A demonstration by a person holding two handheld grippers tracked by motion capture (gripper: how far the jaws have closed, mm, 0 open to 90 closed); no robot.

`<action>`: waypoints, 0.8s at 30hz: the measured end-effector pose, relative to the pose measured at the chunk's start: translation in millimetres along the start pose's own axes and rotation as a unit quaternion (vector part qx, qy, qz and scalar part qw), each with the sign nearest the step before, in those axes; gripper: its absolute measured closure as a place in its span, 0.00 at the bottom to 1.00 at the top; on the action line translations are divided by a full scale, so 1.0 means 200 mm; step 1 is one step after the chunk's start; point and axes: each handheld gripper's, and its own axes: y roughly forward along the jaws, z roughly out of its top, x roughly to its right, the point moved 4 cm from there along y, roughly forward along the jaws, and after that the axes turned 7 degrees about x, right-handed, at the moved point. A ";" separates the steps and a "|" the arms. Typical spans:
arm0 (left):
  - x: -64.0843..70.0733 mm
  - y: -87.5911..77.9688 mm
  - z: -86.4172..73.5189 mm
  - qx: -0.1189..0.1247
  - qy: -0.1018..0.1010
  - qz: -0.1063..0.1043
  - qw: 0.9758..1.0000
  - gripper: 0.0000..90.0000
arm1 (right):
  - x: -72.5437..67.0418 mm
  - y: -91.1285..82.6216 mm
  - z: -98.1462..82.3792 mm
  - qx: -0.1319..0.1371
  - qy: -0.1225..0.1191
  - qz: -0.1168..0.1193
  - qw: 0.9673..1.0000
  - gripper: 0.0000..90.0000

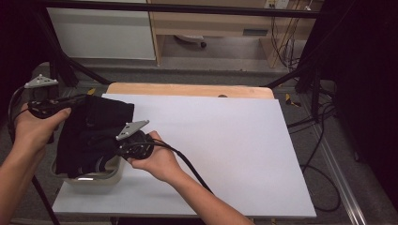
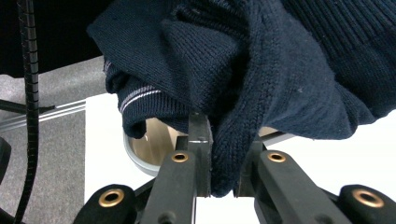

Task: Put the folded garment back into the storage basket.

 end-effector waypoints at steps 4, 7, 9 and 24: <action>-0.01 0.00 -0.01 0.000 -0.002 0.002 1.000 0.88 | 0.00 0.01 0.00 0.000 0.002 0.001 1.000 0.91; -0.02 0.00 -0.01 0.001 -0.002 0.003 1.000 0.88 | 0.00 0.02 0.00 0.001 0.002 0.001 1.000 0.91; -0.02 0.00 -0.01 -0.001 -0.002 0.003 1.000 0.88 | 0.00 0.02 0.00 0.001 0.001 0.001 1.000 0.91; -0.05 -0.01 -0.02 0.001 -0.009 0.007 1.000 0.88 | -0.01 0.05 0.01 0.001 0.004 0.002 1.000 0.91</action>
